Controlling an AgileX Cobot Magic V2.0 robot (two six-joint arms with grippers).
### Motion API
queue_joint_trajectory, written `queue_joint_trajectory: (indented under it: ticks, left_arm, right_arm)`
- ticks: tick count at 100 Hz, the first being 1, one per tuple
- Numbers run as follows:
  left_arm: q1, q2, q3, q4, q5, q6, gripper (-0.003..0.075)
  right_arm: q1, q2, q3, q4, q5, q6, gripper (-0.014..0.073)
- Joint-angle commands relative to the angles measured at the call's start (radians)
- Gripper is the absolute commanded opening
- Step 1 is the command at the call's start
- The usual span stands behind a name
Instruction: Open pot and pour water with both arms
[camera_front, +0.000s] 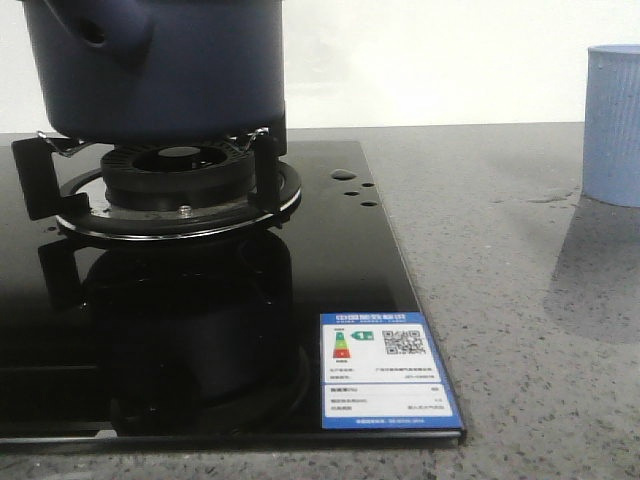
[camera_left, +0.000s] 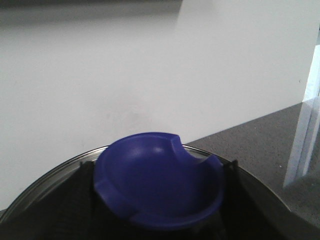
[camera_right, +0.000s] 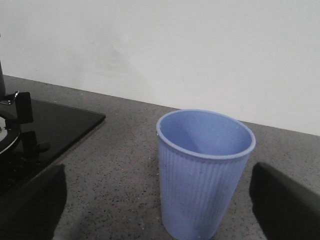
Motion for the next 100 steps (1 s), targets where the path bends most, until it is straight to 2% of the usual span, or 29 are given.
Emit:
queue_joint_trajectory:
  ticks: [1,21,100]
  left_arm:
    - [-0.004,-0.029,-0.038,0.012,-0.133,-0.002,0.033]
    - [0.031,-0.029,-0.03,0.012,-0.121,-0.002,0.033]
    - [0.026,0.014,-0.028,0.011,-0.068,-0.004,0.033]
  right_arm:
    - [0.002,-0.008,-0.02,0.025,-0.046,0.002,0.0672]
    - [0.002,-0.008,-0.02,0.025,-0.046,0.002,0.0672]
    - [0.002,-0.008,-0.02,0.025,-0.046,0.002,0.0672]
